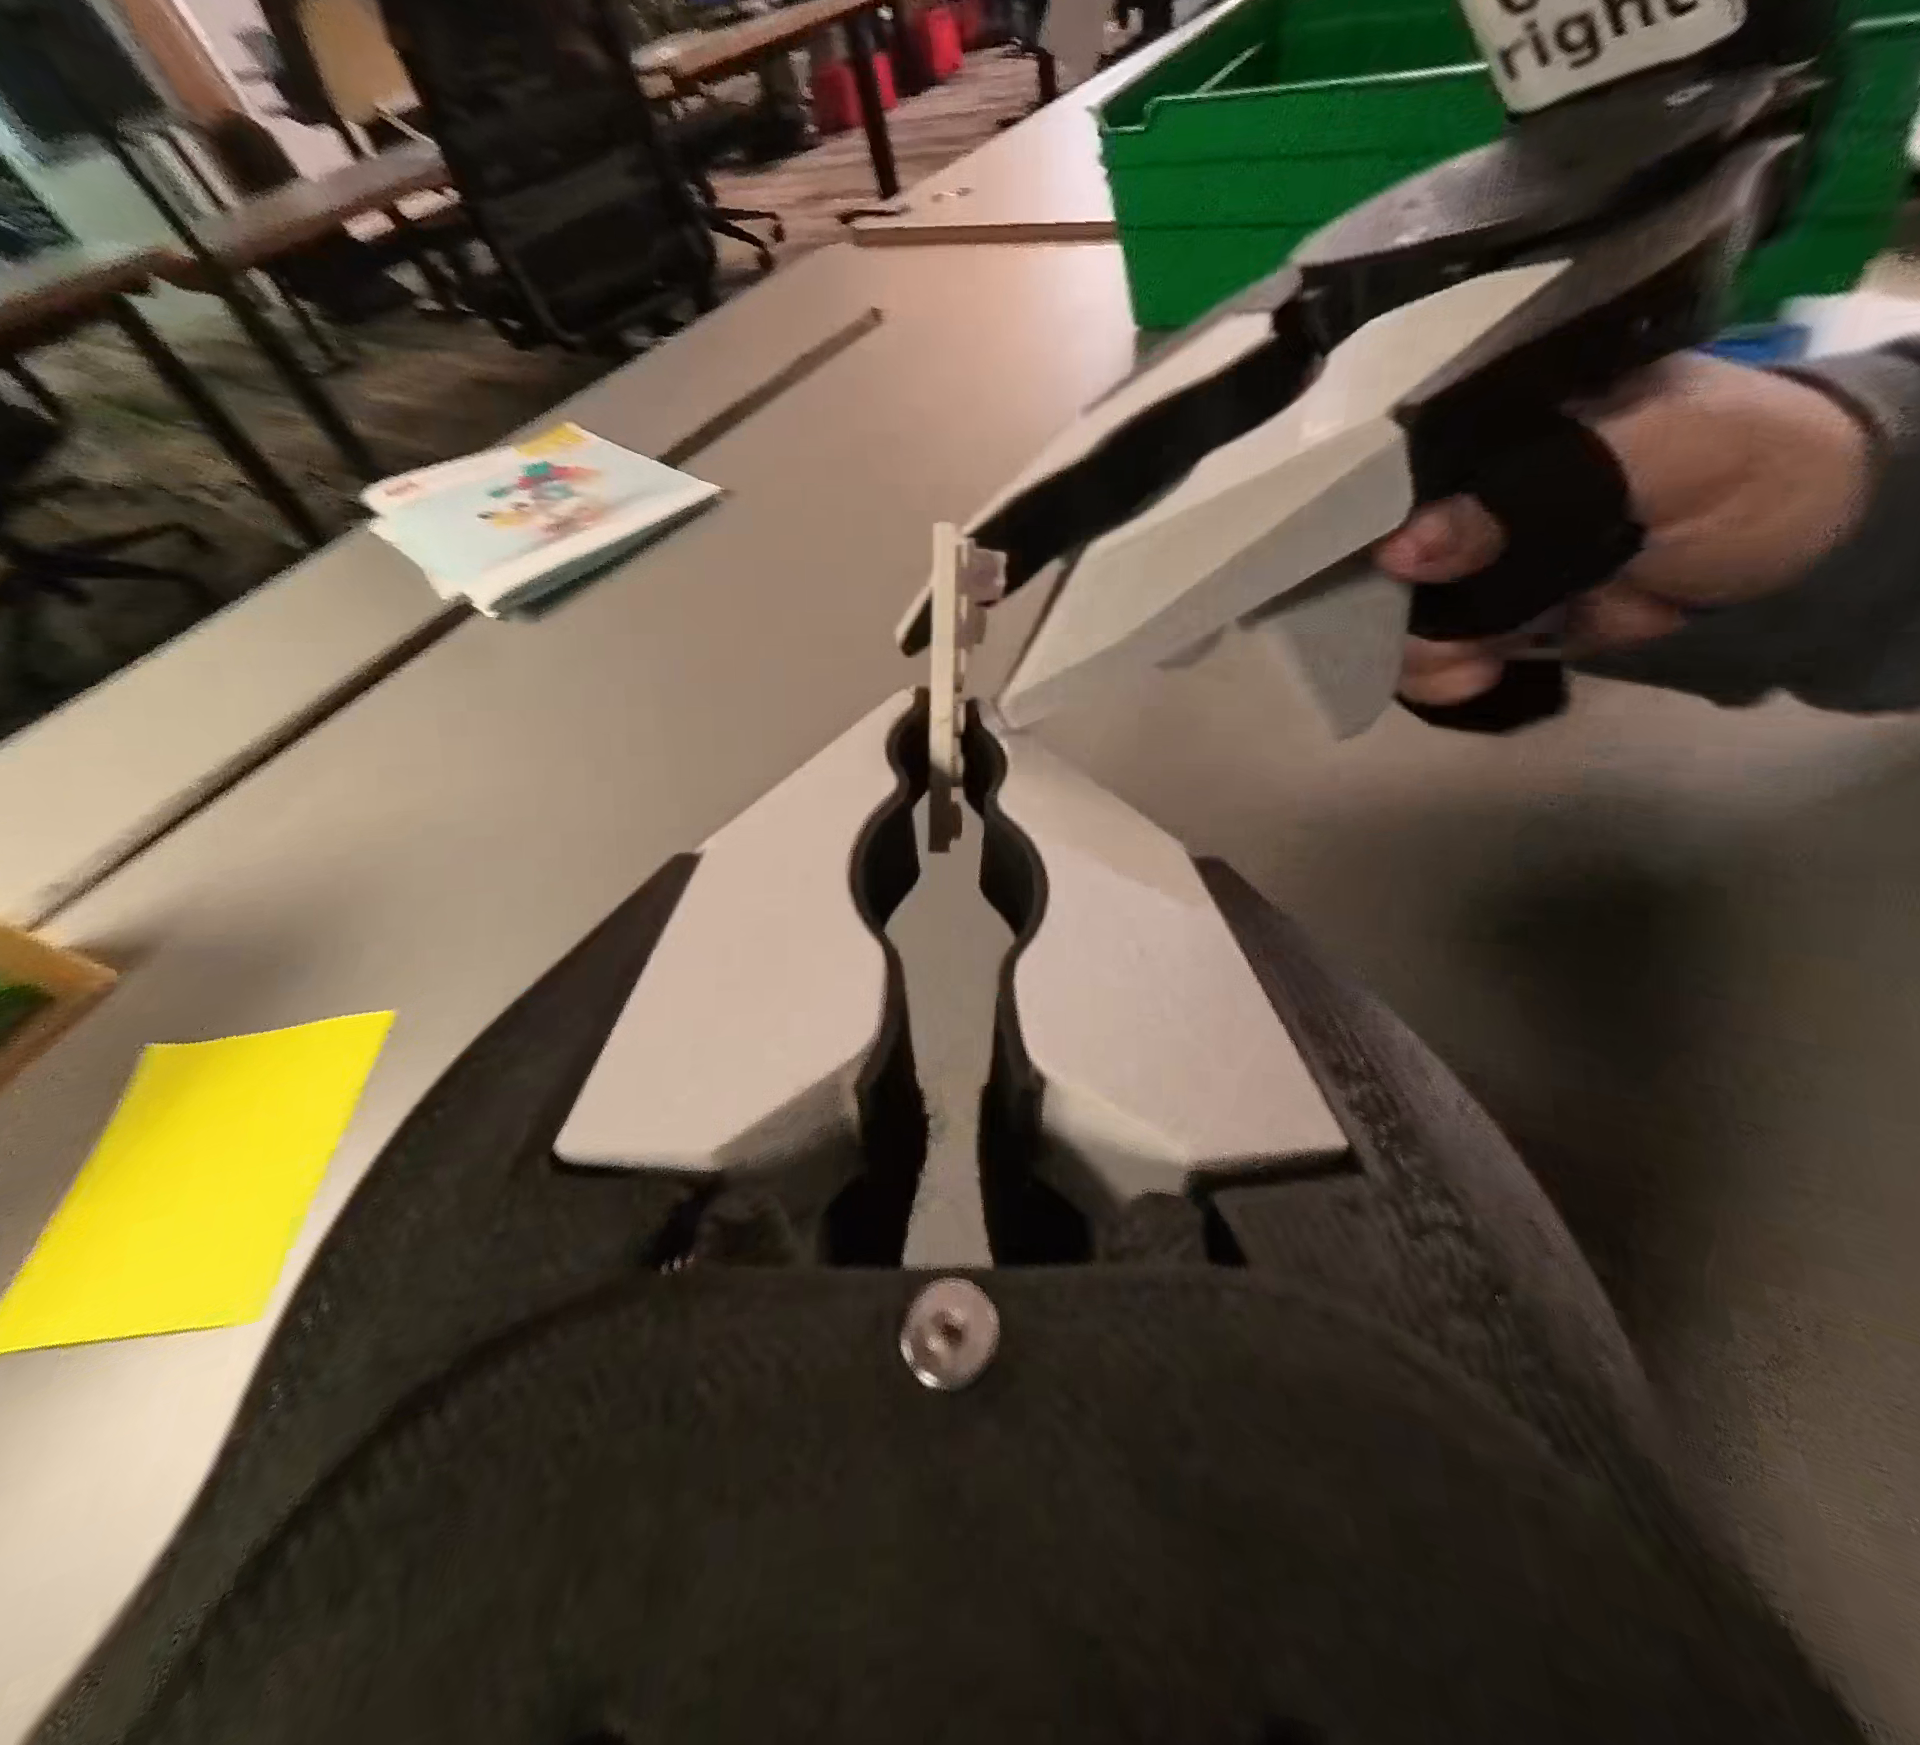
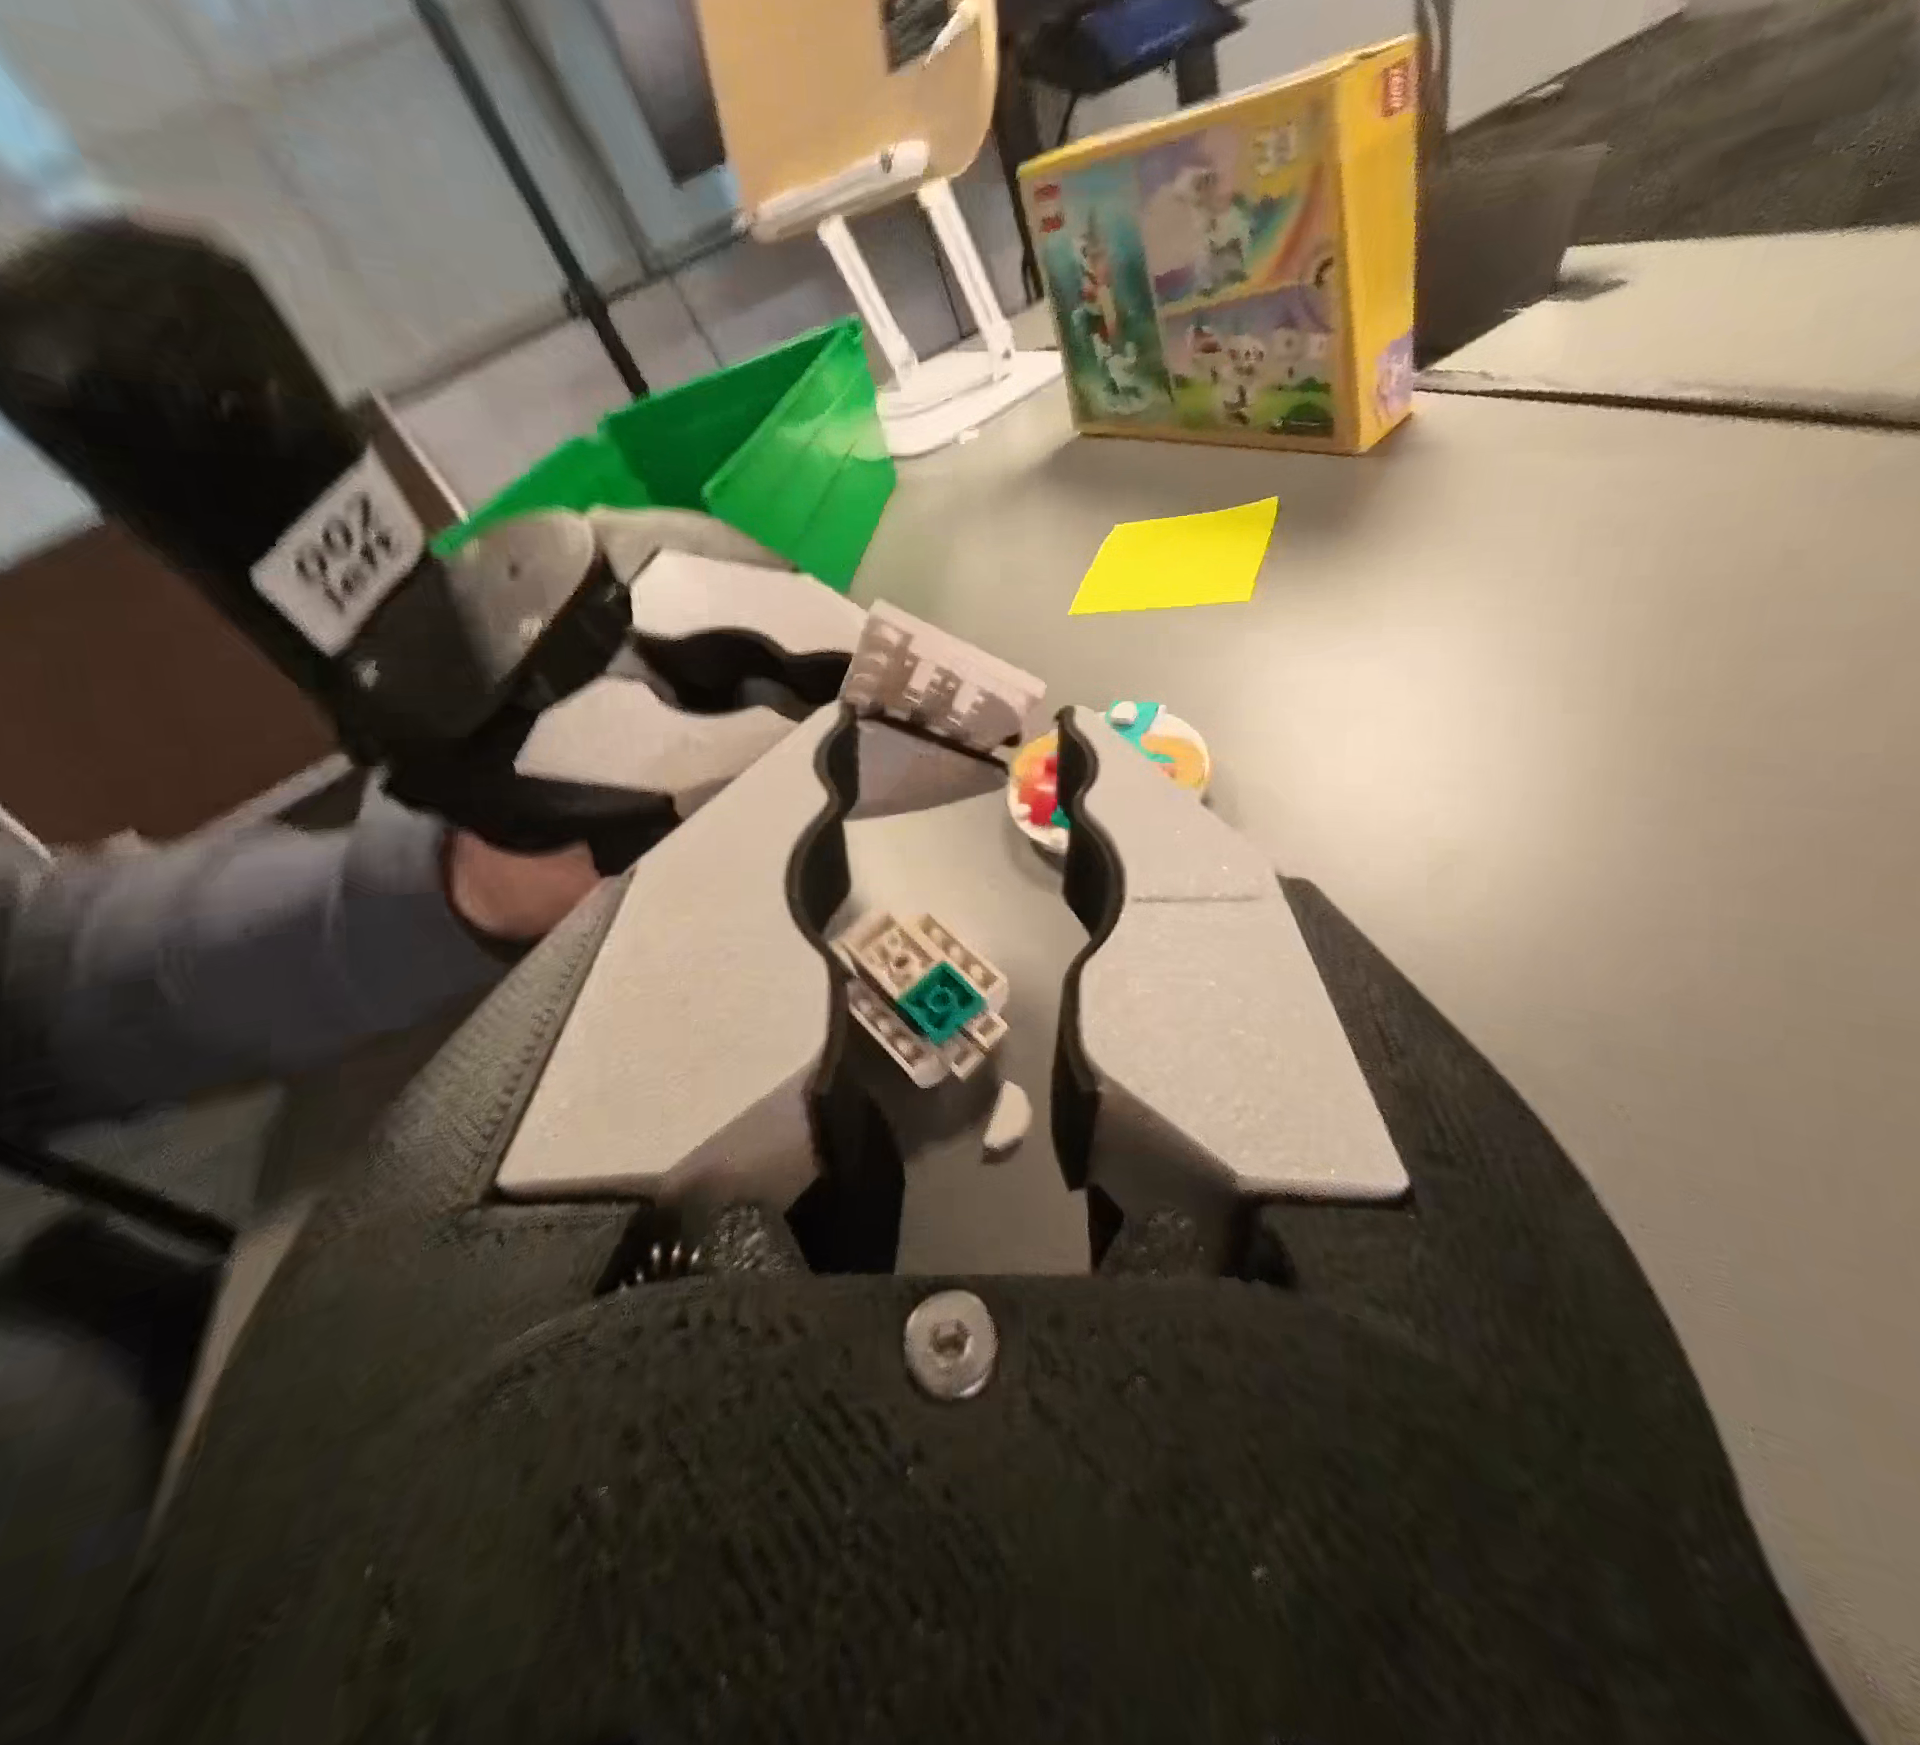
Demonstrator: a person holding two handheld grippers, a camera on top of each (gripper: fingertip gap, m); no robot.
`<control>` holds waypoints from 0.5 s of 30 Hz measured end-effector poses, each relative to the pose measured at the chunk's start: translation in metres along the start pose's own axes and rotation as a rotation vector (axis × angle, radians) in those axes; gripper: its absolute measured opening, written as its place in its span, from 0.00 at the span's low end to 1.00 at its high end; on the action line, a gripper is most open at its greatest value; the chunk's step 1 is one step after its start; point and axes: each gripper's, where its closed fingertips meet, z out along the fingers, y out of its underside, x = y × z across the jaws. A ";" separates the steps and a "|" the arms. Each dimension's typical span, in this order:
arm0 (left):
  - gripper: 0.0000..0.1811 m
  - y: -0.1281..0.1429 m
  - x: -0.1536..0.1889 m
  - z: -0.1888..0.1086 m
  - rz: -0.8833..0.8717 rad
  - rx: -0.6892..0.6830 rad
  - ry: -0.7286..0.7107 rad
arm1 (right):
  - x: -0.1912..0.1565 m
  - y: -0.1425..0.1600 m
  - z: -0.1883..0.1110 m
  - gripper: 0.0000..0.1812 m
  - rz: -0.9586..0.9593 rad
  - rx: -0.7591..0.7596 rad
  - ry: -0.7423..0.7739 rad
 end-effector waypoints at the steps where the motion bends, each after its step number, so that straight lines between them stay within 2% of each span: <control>1: 0.01 -0.002 -0.002 0.001 0.021 0.020 -0.028 | 0.000 -0.002 0.001 0.18 0.056 0.030 -0.002; 4: 0.02 -0.010 -0.004 0.003 0.048 0.077 -0.046 | -0.002 -0.010 0.002 0.16 0.123 0.101 -0.018; 5: 0.02 -0.013 -0.005 0.003 0.041 0.095 -0.037 | 0.000 -0.012 0.000 0.12 0.125 0.113 -0.014; 8: 0.02 -0.017 -0.003 0.003 0.065 0.121 -0.010 | -0.001 -0.016 -0.004 0.11 0.018 0.118 -0.012; 12: 0.02 -0.018 -0.001 0.006 0.079 0.125 -0.005 | 0.000 -0.016 -0.005 0.13 0.013 0.120 -0.011; 15: 0.02 -0.016 0.000 0.007 0.047 0.118 0.017 | 0.008 -0.014 -0.006 0.18 -0.047 0.101 0.060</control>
